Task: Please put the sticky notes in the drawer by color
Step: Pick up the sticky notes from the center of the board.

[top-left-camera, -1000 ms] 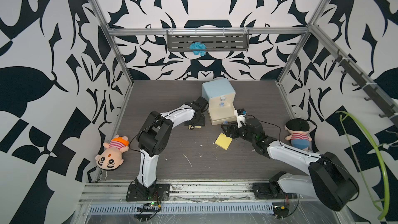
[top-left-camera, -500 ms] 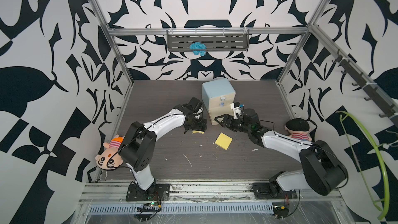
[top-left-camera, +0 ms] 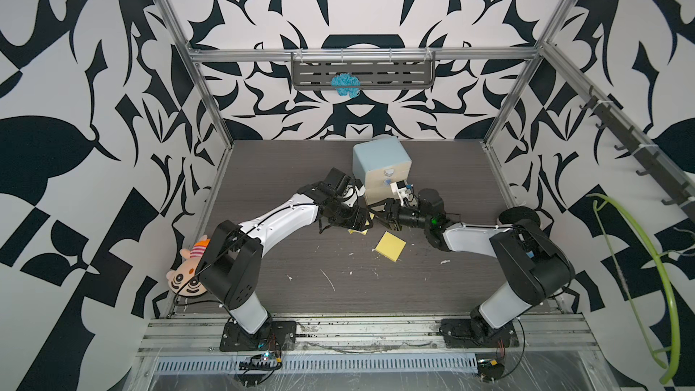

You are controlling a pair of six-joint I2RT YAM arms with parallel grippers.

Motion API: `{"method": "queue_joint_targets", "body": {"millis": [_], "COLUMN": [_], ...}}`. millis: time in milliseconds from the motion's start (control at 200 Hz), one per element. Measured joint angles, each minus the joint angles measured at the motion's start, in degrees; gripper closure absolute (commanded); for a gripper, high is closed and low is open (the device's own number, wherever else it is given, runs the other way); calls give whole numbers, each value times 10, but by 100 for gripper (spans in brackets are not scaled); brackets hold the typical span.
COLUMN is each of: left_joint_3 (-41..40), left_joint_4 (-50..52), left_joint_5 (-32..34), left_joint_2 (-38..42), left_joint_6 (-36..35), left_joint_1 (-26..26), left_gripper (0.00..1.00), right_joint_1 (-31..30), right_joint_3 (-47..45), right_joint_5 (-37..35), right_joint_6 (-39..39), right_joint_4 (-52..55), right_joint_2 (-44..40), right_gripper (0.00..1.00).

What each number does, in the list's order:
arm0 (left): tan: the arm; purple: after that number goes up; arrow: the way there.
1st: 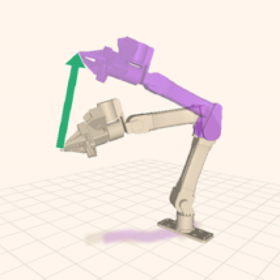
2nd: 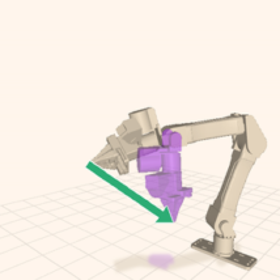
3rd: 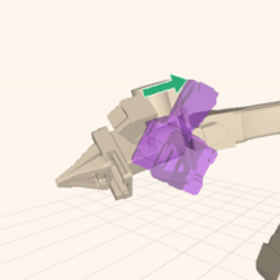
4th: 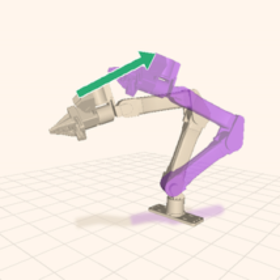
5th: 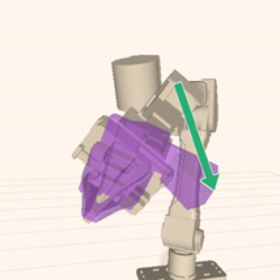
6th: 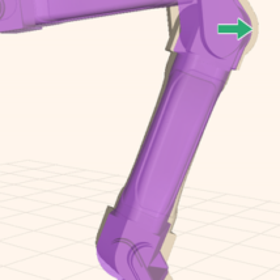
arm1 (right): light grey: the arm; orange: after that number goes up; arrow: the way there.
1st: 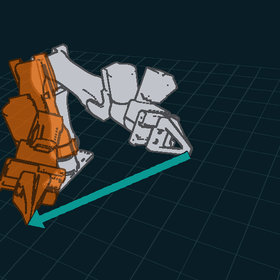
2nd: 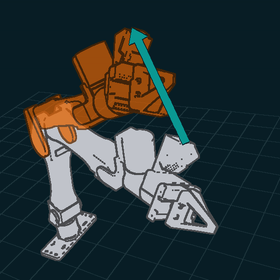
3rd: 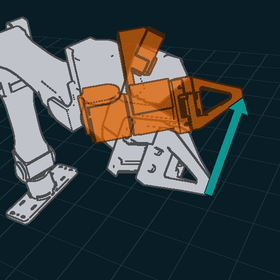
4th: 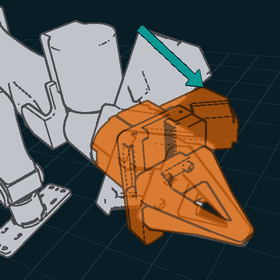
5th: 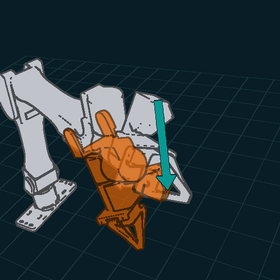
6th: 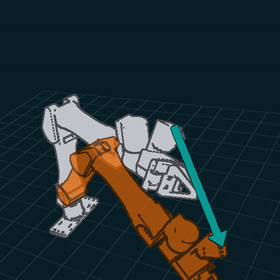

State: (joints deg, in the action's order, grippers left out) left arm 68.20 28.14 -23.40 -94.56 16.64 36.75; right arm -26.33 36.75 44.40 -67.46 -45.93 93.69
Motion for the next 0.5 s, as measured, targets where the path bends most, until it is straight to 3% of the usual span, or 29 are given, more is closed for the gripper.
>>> {"method": "queue_joint_targets", "body": {"millis": [210,500], "left_joint_3": [0,0], "left_joint_4": [-1,-6], "left_joint_5": [-9,-6], "left_joint_2": [0,0], "left_joint_6": [-2,-2], "left_joint_1": [0,0], "left_gripper": [26,25], "right_joint_1": [0,3], "right_joint_3": [0,-2], "right_joint_5": [13,9], "right_joint_6": [-43,-44], "right_joint_4": [-57,-49], "right_joint_2": [18,17], "right_gripper": [72,96]}}
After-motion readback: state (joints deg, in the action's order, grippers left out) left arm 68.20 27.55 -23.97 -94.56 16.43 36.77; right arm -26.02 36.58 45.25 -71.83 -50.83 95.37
